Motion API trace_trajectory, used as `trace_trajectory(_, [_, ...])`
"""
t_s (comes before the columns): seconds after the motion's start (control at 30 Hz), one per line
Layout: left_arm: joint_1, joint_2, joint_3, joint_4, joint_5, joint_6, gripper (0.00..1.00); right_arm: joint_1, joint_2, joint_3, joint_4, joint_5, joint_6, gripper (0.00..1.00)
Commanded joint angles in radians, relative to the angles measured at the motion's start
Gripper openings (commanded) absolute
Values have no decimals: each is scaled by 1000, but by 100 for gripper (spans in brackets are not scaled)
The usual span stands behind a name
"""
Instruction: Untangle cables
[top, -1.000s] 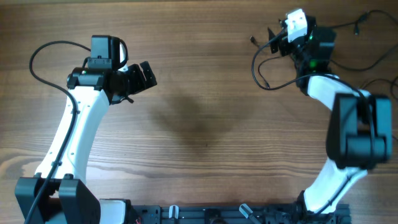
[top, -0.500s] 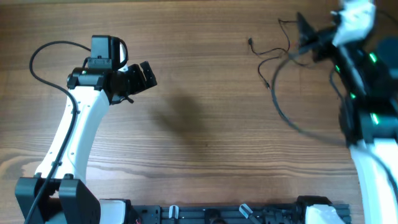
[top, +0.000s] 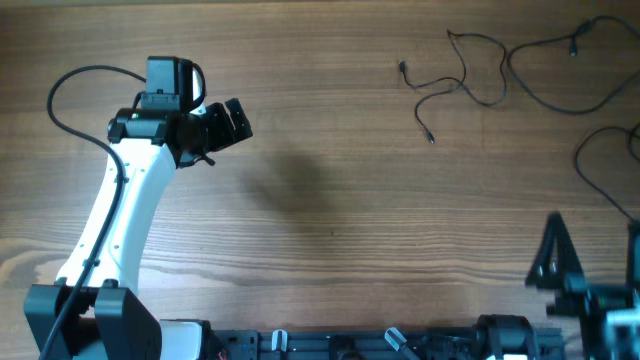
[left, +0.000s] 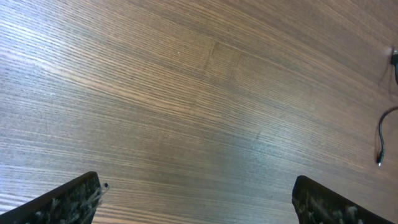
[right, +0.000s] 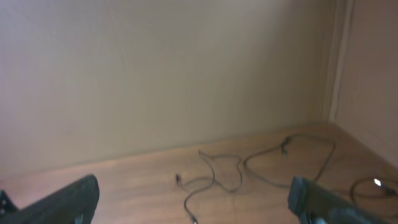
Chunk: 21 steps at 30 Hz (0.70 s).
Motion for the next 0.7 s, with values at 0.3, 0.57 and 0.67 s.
trace_trajectory(0.3, [-2,-6,3,3,8,5,100,0,-48,-8,-347,155,593,100])
trace_trajectory(0.57, [-2,-6,3,3,8,5,100,0,-47,-202,-17,10,313,100])
trace_trajectory(0.67, [-2,-6,3,3,8,5,100,0,-52,-426,314,-117,187,100])
